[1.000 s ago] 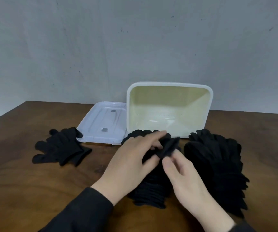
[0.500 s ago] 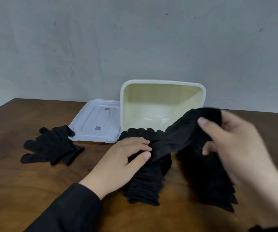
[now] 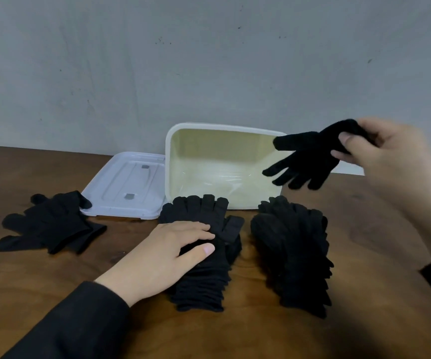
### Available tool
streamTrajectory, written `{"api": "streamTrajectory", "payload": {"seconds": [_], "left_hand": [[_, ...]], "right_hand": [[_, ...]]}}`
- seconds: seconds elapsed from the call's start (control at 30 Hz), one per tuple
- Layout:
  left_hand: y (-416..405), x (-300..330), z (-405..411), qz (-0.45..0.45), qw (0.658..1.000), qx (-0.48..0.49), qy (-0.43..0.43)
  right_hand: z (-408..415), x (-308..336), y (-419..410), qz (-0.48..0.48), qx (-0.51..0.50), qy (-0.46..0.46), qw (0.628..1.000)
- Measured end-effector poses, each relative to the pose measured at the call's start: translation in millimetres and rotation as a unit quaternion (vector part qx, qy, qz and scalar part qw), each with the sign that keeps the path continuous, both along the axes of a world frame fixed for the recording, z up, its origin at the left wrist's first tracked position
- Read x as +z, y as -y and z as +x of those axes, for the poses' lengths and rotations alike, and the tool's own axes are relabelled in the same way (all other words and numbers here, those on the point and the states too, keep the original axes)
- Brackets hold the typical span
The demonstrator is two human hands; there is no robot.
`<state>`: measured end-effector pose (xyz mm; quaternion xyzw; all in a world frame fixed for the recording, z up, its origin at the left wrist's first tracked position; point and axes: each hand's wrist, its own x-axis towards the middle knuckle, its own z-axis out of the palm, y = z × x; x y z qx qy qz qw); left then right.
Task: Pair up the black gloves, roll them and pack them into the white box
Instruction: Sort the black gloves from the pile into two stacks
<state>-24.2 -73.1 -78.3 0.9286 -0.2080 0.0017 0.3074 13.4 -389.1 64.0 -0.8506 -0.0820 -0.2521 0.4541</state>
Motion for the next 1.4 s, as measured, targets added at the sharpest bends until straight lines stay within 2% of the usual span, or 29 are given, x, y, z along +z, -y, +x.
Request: {"api": "streamTrajectory", "payload": {"seconds": [0.13, 0.3, 0.4, 0.53, 0.63, 0.7, 0.8, 0.9, 0.97, 1.03, 1.13, 1.23, 1.4], "left_hand": [[-1, 0, 0, -0.008, 1.0, 0.005, -0.009], [-2, -1, 1, -0.009, 1.0, -0.002, 0.004], [-1, -1, 0, -0.014, 1.0, 0.004, 0.023], [0, 1, 1, -0.073, 0.995, 0.023, 0.062], [2, 0, 3, -0.076, 0.995, 0.01, 0.06], [1, -1, 2, -0.08, 0.994, 0.016, 0.068], [-6, -2, 3, -0.118, 0.988, 0.062, 0.078], [-32, -2, 7, -0.147, 0.97, 0.169, 0.094], [-64, -3, 11, -0.101, 0.952, 0.267, 0.113], [-101, -4, 11, -0.005, 0.928, 0.356, 0.115], [-144, -6, 3, 0.107, 0.893, 0.434, 0.049], [-167, -12, -5, 0.136, 0.883, 0.449, -0.002], [-167, -14, -6, 0.142, 0.891, 0.431, 0.009]], "right_hand": [[-30, -50, -3, -0.136, -0.031, 0.006, 0.99], [-59, -128, 3, -0.275, 0.056, -0.097, 0.955], [-64, -138, 8, -0.302, 0.079, -0.105, 0.944], [-64, -128, 9, -0.343, 0.075, -0.074, 0.933], [-70, -114, -16, -0.278, 0.075, 0.039, 0.957], [-70, -112, -46, -0.205, 0.101, 0.078, 0.97], [-64, -125, -95, -0.135, 0.159, 0.03, 0.978], [-56, -149, -125, -0.086, 0.195, -0.025, 0.977], [-54, -162, -130, -0.073, 0.212, -0.048, 0.973], [-52, -168, -128, -0.068, 0.214, -0.057, 0.973], [-53, -170, -127, -0.047, 0.214, -0.062, 0.974], [-53, -171, -129, -0.041, 0.211, -0.056, 0.975], [-53, -171, -129, -0.043, 0.211, -0.069, 0.974]]}}
